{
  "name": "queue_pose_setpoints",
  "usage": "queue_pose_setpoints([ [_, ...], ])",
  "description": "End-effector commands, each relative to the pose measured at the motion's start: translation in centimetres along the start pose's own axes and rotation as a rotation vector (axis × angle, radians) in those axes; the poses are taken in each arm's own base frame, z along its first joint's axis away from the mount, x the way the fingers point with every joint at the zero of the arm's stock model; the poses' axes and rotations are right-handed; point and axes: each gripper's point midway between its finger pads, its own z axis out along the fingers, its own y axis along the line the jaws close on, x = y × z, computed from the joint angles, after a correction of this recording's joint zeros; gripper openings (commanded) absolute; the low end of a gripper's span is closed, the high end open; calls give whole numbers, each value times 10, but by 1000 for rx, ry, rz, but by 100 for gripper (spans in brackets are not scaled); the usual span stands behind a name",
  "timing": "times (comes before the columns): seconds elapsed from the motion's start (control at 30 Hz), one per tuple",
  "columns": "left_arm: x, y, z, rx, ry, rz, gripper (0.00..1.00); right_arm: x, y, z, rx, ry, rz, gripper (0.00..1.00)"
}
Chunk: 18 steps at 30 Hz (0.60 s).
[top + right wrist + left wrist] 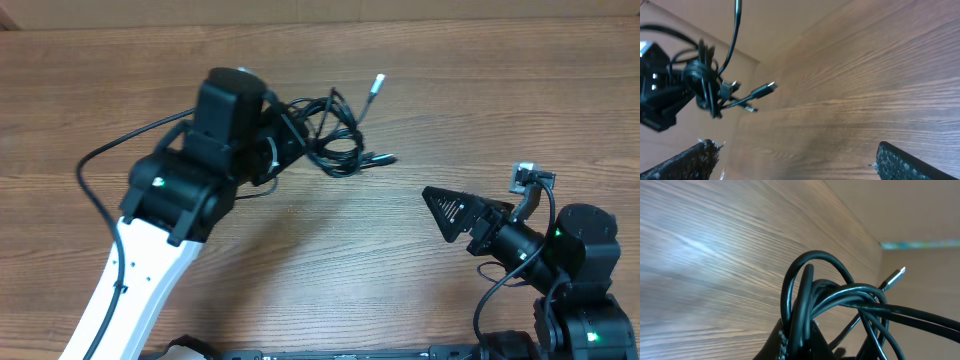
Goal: Untangle cables
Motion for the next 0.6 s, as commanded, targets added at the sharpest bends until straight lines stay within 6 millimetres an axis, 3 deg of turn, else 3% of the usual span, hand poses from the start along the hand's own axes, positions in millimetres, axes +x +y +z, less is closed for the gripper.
queue_pose_setpoints([
  [0.0, 14, -34, 6, 93, 29, 36, 4, -1, 19, -6, -64, 14, -67, 100],
  [0.27, 42, -63, 35, 118, 1, 125, 4, 1, 16, -6, -55, 24, -92, 100],
  [0.43, 58, -76, 42, 148, 13, 156, 4, 2, 15, -6, -49, 26, -108, 100],
  [0.57, 67, -79, 41, 158, 33, 169, 4, -2, -2, -6, 45, -6, -92, 100],
])
